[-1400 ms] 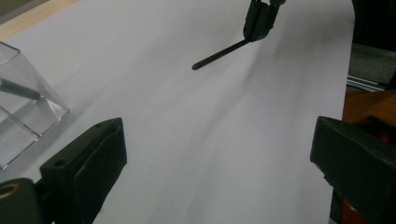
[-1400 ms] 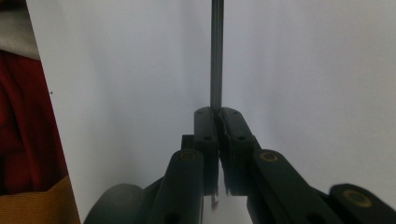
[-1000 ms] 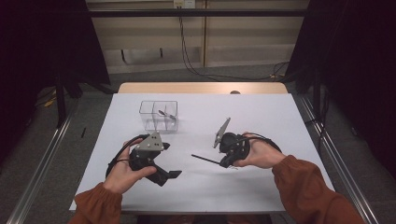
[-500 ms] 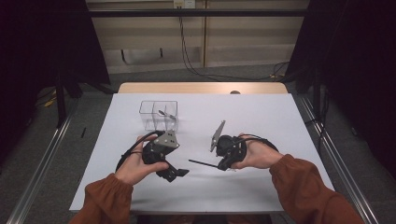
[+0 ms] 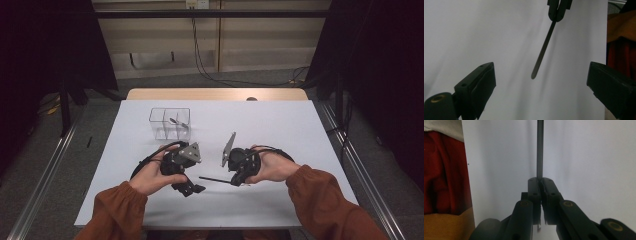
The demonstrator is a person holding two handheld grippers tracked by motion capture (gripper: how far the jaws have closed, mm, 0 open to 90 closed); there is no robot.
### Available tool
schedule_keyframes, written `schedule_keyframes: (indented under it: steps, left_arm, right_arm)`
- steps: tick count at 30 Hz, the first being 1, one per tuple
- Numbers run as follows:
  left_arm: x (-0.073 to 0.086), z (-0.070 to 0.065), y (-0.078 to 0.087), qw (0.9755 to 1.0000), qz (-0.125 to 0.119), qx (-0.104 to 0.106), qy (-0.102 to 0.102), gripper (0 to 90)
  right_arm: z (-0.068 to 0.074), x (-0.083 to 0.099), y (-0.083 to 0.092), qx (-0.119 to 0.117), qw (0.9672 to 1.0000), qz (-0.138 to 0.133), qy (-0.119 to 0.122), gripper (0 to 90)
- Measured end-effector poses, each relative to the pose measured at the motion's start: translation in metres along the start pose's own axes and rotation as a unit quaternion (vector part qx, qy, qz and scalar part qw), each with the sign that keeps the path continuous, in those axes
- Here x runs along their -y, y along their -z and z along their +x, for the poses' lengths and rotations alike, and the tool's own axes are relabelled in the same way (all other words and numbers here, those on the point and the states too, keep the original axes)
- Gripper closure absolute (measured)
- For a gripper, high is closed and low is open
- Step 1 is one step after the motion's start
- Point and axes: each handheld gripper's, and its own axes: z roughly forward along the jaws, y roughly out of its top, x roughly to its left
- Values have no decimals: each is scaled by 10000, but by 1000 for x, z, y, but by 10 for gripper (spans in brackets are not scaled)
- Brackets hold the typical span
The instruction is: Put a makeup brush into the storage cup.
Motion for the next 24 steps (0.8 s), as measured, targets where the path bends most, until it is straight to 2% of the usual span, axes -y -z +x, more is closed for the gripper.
schedule_keyframes:
  steps: [4, 6, 8, 12, 13, 18, 22, 24]
  left_arm:
    - [-2, 2, -5, 9995, 222, 215, -8, 95]
    - [-3, 3, -6, 9993, 271, 254, 34, 96]
    - [-3, 5, -7, 9988, 307, 378, 39, 104]
    - [-4, 5, -10, 9978, 362, 561, -46, 114]
    - [-4, 5, -11, 9967, 420, 690, -106, 113]
    - [-6, 3, -15, 9965, 536, 633, -72, 93]
    - [-5, 5, -18, 9961, 641, 593, -105, 153]
    - [-6, 6, -18, 9957, 659, 651, -79, 220]
  right_arm:
    - [0, -1, 0, -18, 10000, 25, 31, 868]
    - [2, -1, 1, -64, 10000, -2, 29, 868]
    - [2, -2, 0, -85, 9999, -21, 83, 868]
    - [2, -3, -1, -106, 9999, -6, 112, 868]
    - [2, -3, -1, -113, 9999, -1, 108, 868]
    - [2, -3, -2, -140, 9998, -7, 148, 868]
    - [2, -4, -2, -166, 9997, -3, 177, 868]
    - [2, -4, -2, -180, 9997, -13, 183, 868]
